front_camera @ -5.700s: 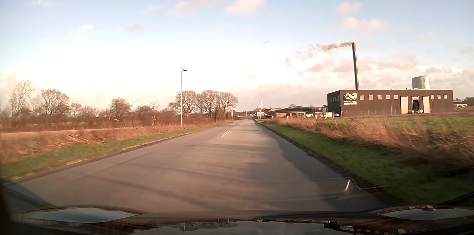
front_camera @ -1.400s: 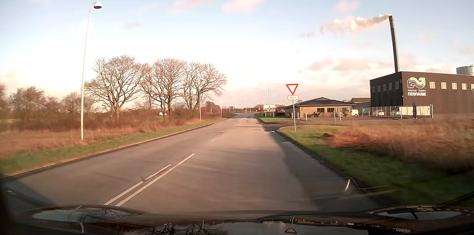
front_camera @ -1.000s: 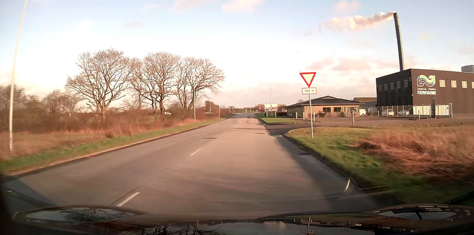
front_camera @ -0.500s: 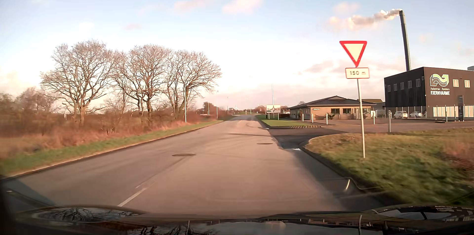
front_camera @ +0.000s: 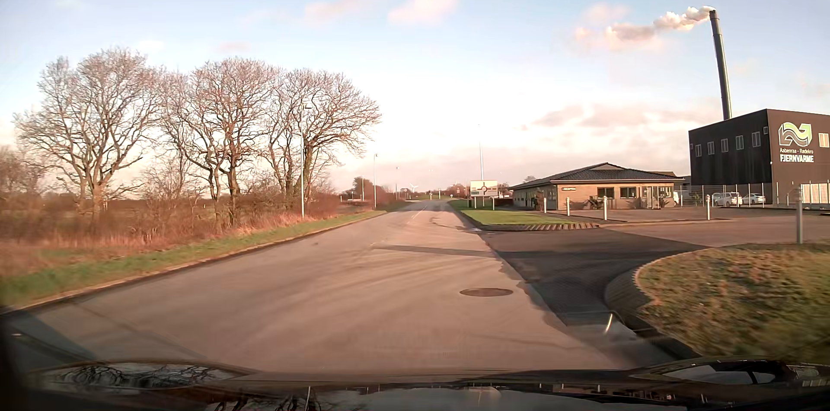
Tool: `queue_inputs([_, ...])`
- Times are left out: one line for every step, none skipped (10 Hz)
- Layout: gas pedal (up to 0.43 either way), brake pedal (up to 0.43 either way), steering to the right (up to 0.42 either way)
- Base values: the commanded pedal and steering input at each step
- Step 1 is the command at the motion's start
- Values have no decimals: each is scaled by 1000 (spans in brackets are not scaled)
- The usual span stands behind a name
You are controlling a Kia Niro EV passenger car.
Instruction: Follow the waypoints while adhering to traffic rules and regulations
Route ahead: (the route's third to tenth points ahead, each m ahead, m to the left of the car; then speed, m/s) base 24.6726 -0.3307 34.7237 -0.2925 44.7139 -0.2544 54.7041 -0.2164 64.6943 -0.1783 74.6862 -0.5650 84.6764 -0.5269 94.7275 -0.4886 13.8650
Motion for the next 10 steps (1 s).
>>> queue_inputs([118,0,0])
queue_inputs([118,0,0])
queue_inputs([118,0,0])
queue_inputs([118,0,0])
queue_inputs([118,0,0])
queue_inputs([118,0,0])
queue_inputs([118,0,-1])
queue_inputs([118,0,0])
queue_inputs([118,0,0])
queue_inputs([118,0,0])
